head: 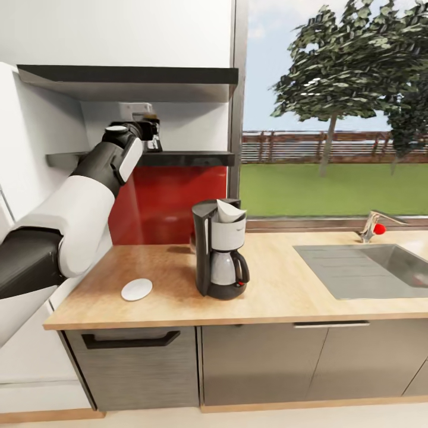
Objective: Set up a coffee station on the kitchen countertop: keep the coffee maker on the countertop, move the bottle of coffee from the kitchen shelf to the counter next to the coffee maker, place a paper coffee filter on top of the coffee maker, put the saucer next to the coffee maker with the coffee cup on the saucer, and place the electric kettle next to the coffee maker.
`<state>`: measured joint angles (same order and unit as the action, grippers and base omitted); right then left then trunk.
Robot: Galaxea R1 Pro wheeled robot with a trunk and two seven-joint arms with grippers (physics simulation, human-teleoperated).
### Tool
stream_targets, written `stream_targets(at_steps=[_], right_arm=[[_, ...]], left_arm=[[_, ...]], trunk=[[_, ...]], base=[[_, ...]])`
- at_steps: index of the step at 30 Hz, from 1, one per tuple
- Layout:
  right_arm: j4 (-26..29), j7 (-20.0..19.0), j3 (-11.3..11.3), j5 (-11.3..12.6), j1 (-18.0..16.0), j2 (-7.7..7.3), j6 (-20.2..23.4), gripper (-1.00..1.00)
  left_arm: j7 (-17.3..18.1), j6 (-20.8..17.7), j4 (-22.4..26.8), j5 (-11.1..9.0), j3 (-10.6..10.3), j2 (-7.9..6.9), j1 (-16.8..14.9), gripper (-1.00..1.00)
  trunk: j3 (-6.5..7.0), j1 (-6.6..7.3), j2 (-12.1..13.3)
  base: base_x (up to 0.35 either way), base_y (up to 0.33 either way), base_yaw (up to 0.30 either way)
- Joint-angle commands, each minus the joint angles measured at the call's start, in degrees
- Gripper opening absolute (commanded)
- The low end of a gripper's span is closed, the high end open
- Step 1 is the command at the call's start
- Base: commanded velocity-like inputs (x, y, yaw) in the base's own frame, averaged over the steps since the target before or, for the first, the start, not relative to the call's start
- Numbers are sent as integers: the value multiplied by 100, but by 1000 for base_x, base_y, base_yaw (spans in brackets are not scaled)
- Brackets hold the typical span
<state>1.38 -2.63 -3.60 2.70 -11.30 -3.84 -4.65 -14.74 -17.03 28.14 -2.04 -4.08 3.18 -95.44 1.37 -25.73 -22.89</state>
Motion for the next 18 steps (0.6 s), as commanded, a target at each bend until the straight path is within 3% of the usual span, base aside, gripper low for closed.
stream_targets(at_steps=[1,6,14,18], right_arm=[[-6,-18,-35,29,26,-2,-21,100],[-6,-16,-35,29,70,3,-27,100],[-6,-10,-35,29,77,6,-36,100],[-6,-9,-35,29,83,6,-36,100]], left_arm=[[-43,-30,7,-23,-33,-3,-1,100],[-47,-26,13,-24,-24,-6,-1,100],[-47,-27,16,-24,-23,-4,-1,100],[-47,-33,26,-24,-31,-9,-1,100]], trunk=[[-2,-5,-3],[-2,-5,-3],[-2,-5,-3],[-2,-5,-3]], base=[[335,0,0],[312,0,0],[70,0,0],[237,0,0]])
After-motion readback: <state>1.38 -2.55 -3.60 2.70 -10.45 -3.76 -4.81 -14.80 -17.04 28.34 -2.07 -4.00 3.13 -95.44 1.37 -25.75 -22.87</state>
